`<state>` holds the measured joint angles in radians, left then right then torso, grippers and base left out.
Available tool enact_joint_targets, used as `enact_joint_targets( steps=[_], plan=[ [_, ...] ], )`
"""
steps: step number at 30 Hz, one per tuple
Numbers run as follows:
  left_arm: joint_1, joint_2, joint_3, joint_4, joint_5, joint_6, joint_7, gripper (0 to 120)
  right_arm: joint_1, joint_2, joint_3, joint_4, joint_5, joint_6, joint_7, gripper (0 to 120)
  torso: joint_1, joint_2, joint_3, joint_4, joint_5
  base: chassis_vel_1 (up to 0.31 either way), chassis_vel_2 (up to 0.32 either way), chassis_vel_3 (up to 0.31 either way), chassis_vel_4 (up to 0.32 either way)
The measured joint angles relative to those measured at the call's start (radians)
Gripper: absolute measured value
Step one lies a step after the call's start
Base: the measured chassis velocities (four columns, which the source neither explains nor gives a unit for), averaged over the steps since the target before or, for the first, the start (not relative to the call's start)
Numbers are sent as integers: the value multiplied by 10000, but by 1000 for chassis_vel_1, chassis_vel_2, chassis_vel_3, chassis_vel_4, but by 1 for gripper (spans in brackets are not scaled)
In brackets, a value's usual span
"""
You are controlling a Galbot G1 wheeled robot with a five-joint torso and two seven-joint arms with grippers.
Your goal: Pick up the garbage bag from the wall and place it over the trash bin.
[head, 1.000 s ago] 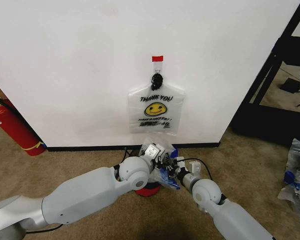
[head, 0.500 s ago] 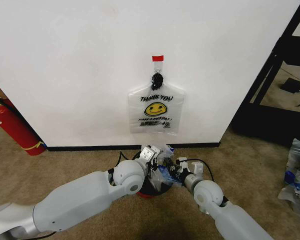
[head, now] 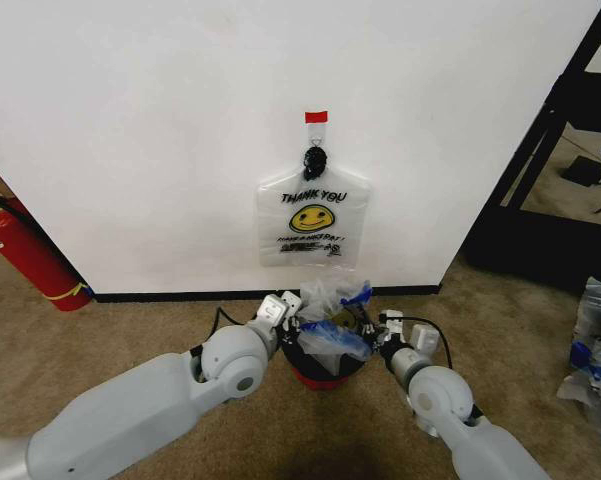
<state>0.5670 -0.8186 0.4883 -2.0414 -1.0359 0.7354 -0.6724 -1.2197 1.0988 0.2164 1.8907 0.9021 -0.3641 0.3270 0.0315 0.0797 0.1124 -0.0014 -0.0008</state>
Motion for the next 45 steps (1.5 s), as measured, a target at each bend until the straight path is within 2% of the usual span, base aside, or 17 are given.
enact_joint_targets(
  steps=[11,15,16,18,20,24,26,30,33,36,39,40,41,45],
  plan=[
    [523,579,-380,-982,-50,0,48,0,-879,90,696,440,-413,417,-231,0,0,0,0,0,-1,0,0,0,0],
    [598,697,-477,-1492,-51,0,385,16,-1112,178,832,651,-523,537,-275,0,0,-1,0,0,-2,0,0,0,0],
    [601,727,-497,-1674,-46,-82,604,23,-1185,230,877,753,-500,539,-269,0,0,-1,0,0,-2,0,0,0,0],
    [601,739,-503,-1717,-45,-111,660,23,-1193,238,884,768,-494,539,-267,0,0,-1,-1,-1,-1,0,0,0,0],
    [612,965,-607,-2172,141,-551,1405,34,-1291,363,1051,876,-377,532,-166,0,0,-1,-1,0,-1,0,0,0,0],
    [548,1168,-721,-2586,367,-892,1847,51,-1349,488,1199,808,-347,528,-118,0,0,-1,-1,0,-2,0,0,0,0],
    [525,1190,-726,-2627,402,-911,1882,52,-1352,494,1202,794,-346,527,-117,0,0,-1,-1,0,-1,0,0,0,0],
    [34,1367,-645,-2888,1081,-1188,2405,72,-1302,540,1199,660,-346,517,-74,0,1,-1,-1,1,0,0,0,0,0],
    [-323,1301,-344,-2828,1300,-1251,2608,79,-1244,547,1168,616,-339,507,-18,0,1,-1,-1,1,0,0,0,0,0],
    [-826,682,381,-2123,1832,-1274,2804,94,-1168,576,1162,563,-323,476,50,0,2,-2,0,1,-6,0,0,0,0],
    [-1459,182,1024,-1509,2029,-1211,2809,98,-1163,568,1199,525,-315,462,75,0,1,-2,0,1,-1,0,0,0,0],
    [-2050,-98,1578,-1127,2140,-1173,2817,100,-1168,545,1214,503,-313,460,83,0,1,-2,0,-1,0,0,0,0,0],
    [-2050,-98,1578,-1127,2140,-1173,2817,100,-1168,545,1214,503,-313,460,83,0,1,-2,0,-1,0,0,0,0,0],
    [-3435,-651,3097,-359,2550,-1014,2827,100,-1211,533,1255,472,-311,456,90,0,2,-1,1,-4,4,0,0,0,0]
  ],
)
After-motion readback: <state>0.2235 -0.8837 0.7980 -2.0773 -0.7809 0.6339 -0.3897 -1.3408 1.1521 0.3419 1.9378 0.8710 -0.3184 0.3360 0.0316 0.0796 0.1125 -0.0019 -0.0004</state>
